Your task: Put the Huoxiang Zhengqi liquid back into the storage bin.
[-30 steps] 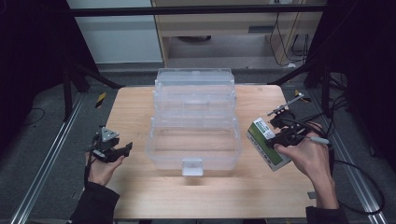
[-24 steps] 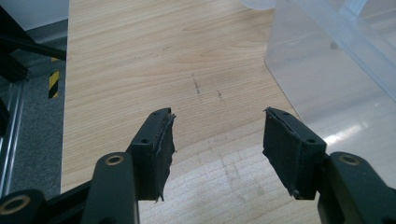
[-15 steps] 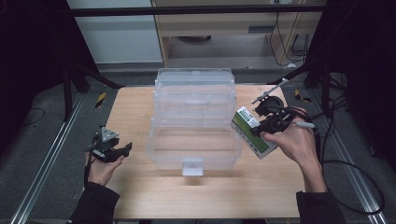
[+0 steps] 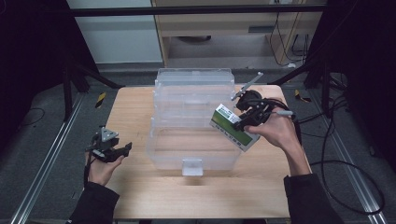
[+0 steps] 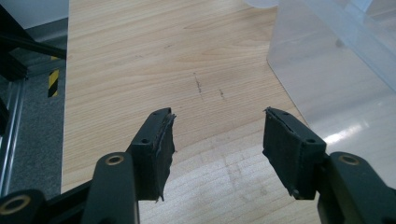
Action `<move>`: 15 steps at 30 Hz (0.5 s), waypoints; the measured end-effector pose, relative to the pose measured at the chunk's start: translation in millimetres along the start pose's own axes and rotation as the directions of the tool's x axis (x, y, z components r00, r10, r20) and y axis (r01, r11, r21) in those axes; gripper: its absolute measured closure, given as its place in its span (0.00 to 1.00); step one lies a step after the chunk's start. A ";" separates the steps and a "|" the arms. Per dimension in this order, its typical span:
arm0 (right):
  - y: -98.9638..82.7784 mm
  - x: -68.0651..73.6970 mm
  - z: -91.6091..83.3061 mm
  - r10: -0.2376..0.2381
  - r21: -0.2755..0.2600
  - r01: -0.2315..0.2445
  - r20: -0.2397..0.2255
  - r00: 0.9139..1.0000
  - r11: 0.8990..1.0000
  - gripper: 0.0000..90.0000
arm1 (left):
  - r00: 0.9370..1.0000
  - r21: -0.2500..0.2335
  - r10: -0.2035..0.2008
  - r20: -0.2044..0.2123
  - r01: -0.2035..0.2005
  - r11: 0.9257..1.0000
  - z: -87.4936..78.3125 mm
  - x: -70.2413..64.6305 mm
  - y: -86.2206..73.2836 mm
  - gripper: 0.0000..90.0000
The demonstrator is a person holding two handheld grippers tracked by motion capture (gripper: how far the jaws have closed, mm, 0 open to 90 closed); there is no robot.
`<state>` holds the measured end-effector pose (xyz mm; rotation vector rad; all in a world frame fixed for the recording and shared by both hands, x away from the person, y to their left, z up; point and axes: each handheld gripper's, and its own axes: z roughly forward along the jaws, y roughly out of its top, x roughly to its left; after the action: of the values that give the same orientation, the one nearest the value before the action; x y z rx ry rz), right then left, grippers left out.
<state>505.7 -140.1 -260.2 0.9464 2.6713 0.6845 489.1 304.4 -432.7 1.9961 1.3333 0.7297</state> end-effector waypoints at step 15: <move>16.6 -4.0 35.3 -0.181 0.004 0.183 -0.117 0.976 0.983 0.71 | 1.000 0.011 -0.003 -0.001 0.003 1.000 2.9 2.0 -1.8 0.47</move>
<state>530.2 -118.9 -282.3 0.6720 2.8232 0.7001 490.8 306.2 -435.8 2.0025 1.3438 0.7234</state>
